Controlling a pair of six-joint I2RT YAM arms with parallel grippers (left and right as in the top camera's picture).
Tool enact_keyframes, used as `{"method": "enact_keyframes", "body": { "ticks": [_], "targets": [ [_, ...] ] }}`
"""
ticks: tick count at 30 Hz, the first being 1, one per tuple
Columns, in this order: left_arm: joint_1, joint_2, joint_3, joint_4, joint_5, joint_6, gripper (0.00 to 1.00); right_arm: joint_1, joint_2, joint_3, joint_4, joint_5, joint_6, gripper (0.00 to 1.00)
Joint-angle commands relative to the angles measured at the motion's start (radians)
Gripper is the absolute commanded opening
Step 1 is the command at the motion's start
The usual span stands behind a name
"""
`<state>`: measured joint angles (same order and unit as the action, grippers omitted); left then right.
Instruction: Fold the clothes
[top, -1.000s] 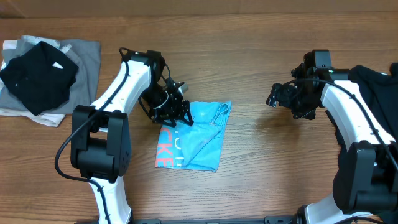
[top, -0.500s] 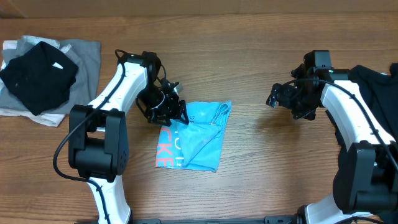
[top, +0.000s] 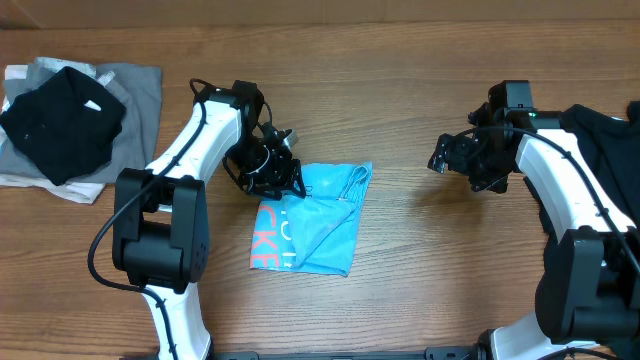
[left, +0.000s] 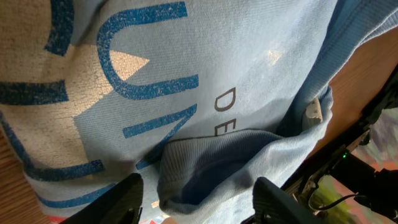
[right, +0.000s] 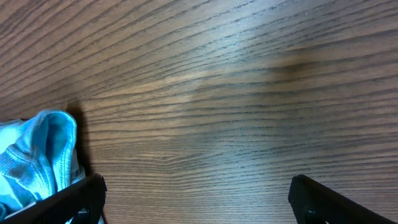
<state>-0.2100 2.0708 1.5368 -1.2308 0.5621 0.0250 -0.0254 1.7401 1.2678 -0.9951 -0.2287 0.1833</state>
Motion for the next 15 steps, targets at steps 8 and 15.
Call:
{"method": "enact_keyframes", "body": {
  "ticks": [8,15],
  "targets": [
    [-0.04,0.003,-0.012,0.006,0.015,-0.002,0.04,0.002,0.003,0.001,0.002,0.003,0.004,0.98],
    [-0.058,0.003,-0.012,-0.023,0.184,0.11,0.04,0.002,0.003,0.001,0.009,0.003,0.004,0.98]
  ]
}}
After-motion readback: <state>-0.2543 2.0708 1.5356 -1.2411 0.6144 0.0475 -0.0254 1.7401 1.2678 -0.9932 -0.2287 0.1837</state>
